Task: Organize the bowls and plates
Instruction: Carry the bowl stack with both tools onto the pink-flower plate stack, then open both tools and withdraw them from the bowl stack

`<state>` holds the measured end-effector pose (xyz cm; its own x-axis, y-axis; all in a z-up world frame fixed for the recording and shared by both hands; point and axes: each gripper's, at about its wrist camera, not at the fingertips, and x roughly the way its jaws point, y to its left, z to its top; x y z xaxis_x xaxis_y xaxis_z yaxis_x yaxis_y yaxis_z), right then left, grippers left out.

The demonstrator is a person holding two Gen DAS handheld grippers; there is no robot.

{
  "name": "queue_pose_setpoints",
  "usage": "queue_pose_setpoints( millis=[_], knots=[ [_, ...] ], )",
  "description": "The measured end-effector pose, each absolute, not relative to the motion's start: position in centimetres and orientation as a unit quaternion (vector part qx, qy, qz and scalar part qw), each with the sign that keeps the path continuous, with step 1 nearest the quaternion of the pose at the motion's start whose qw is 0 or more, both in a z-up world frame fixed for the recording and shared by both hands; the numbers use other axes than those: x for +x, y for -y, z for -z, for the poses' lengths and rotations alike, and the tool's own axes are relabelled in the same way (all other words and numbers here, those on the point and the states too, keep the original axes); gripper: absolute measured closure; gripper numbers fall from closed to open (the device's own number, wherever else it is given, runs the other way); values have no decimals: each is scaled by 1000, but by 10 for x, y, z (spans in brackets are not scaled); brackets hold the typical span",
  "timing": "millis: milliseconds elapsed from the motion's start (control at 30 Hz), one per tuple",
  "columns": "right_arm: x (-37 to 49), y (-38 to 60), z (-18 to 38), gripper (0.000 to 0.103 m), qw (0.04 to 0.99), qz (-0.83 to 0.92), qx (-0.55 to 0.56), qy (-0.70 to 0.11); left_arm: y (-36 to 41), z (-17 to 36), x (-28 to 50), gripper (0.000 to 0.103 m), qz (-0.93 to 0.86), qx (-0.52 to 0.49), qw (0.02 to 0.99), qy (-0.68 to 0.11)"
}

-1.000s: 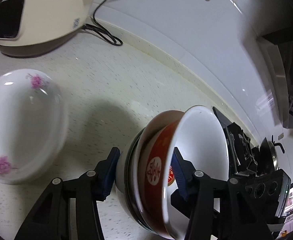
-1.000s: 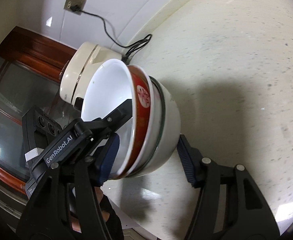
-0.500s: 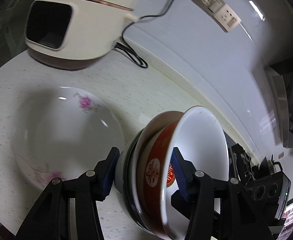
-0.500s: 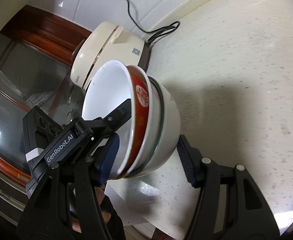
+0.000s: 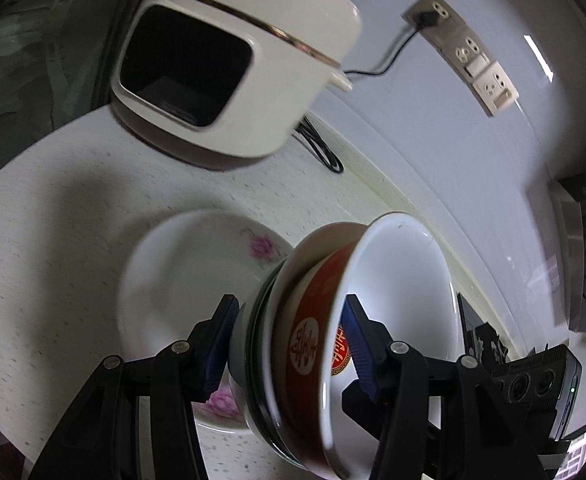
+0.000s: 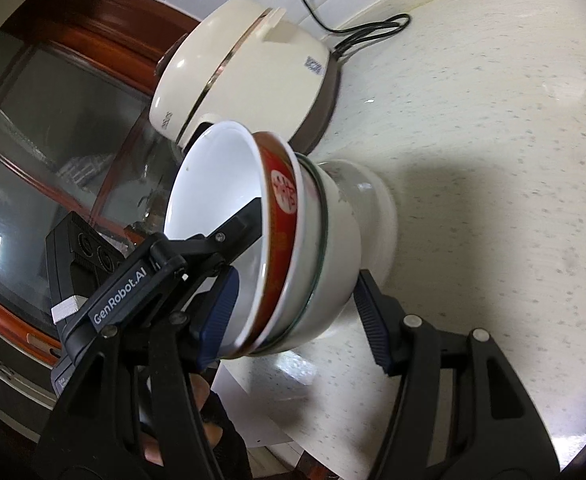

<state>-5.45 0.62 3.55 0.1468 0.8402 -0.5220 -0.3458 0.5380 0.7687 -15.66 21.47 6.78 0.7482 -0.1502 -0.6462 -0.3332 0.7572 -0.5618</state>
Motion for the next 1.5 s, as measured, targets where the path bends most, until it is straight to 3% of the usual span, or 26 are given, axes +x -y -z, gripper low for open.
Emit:
queue_pose_setpoints(
  millis=[767,800,867,933,1033,1500],
  knots=[
    [-34,-61,-29,39,724,-428,188,-507,-265,-49,-140,52,-90,-363,864,-338],
    [-35,-60,-34,37,735,-424,174,-499,-265,-49,-141,51,-92,-361,865,-336],
    [-36,-57,-43,24,758,-414,158,-478,-264,-52,-144,47,-97,-360,868,-328],
    [-38,-53,-56,17,786,-399,134,-452,-261,-57,-147,36,-115,-344,875,-319],
    [-44,-43,-72,14,814,-379,115,-425,-256,-64,-151,27,-145,-313,887,-307],
    [-82,-4,-88,11,864,-335,97,-362,-219,-86,-177,15,-190,-203,925,-261]
  ],
)
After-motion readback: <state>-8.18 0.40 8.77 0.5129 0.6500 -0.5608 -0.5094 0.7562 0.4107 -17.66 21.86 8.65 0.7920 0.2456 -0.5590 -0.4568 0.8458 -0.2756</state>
